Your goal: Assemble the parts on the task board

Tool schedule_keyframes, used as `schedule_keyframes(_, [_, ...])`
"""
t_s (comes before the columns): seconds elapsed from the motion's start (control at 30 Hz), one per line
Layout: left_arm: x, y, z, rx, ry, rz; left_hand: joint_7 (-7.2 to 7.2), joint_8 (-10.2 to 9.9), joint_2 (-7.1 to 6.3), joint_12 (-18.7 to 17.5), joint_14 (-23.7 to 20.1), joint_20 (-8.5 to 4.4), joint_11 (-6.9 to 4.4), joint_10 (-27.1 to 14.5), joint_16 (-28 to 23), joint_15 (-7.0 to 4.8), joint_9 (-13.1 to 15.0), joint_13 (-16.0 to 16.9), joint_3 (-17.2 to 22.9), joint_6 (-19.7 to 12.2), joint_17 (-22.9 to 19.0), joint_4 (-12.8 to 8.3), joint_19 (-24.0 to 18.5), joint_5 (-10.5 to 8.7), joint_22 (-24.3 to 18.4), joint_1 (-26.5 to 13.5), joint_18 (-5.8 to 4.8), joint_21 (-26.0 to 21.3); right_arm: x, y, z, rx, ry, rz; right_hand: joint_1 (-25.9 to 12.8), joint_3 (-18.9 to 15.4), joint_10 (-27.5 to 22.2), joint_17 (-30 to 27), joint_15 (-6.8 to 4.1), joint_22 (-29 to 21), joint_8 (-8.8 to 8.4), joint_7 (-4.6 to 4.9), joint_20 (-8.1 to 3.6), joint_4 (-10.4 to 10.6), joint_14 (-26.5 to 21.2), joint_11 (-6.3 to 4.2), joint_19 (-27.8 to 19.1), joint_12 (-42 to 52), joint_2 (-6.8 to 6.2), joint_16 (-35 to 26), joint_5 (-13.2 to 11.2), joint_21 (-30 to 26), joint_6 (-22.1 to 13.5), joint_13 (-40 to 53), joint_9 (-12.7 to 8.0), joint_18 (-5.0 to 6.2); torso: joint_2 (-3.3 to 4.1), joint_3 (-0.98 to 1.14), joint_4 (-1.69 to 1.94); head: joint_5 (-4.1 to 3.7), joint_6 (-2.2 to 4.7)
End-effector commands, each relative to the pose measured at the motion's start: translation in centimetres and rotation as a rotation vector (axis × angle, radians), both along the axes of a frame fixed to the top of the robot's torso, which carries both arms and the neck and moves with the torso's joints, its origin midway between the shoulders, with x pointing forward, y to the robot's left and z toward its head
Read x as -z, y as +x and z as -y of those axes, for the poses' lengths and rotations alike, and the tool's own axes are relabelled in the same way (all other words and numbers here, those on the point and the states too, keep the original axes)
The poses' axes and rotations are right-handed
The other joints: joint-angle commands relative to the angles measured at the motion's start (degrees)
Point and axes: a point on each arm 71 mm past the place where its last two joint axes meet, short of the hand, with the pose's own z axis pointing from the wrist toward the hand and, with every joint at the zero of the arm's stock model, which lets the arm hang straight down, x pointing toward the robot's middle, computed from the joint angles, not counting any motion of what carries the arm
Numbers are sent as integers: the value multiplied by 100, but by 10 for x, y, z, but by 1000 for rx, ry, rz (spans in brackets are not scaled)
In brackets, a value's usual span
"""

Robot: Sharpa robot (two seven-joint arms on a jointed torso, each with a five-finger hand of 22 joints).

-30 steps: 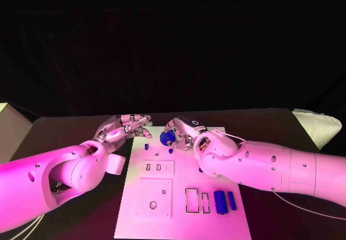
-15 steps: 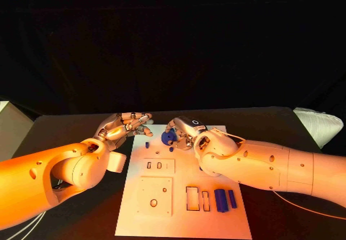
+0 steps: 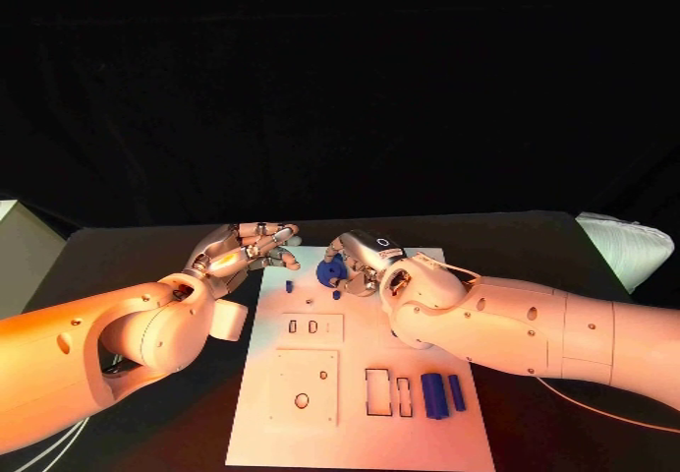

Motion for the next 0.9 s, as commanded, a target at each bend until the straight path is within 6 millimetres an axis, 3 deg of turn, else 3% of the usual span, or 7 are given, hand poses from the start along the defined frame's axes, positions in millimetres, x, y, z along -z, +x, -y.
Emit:
schedule_keyframes(0.03, [-1, -1, 2, 20, -8, 6, 35, -29, 31, -26, -39, 2, 21, -26, 37, -17, -7, -3, 19, -4, 5, -5, -52, 14, 5, -45, 0, 20, 1, -2, -4, -17, -16, -2, -91, 43, 561, 1506, -36, 968, 31, -66, -41, 9, 597, -29, 267, -8, 5, 24, -44, 14, 94, 1451, 5, -103, 1, -1, -1, 4, 1])
schedule_keyframes(0.47, [-1, 0, 2, 19, -7, 5, 35, -29, 31, -26, -39, 2, 21, -26, 37, -17, -7, -3, 19, -4, 5, -5, -52, 14, 5, -45, 0, 20, 4, 0, -3, -15, -32, -38, -551, -26, 441, 1506, 51, 905, -172, 39, 31, 113, 597, 67, 220, -129, -86, 24, -125, -66, -218, 1322, -87, -84, 1, -1, -7, 12, -12])
schedule_keyframes(0.9, [-1, 1, 1, 18, -6, 4, 36, -32, 31, -27, -45, 4, 23, -30, 42, -16, -7, -3, 20, -6, 7, -6, -63, 14, 12, -55, 0, 31, 5, 2, 1, 7, -35, -39, -627, -53, 400, 1506, 73, 870, -217, 62, 54, 139, 597, 90, 196, -171, -40, 24, -161, -106, -282, 1280, -105, -73, 3, 3, -5, 7, -9])
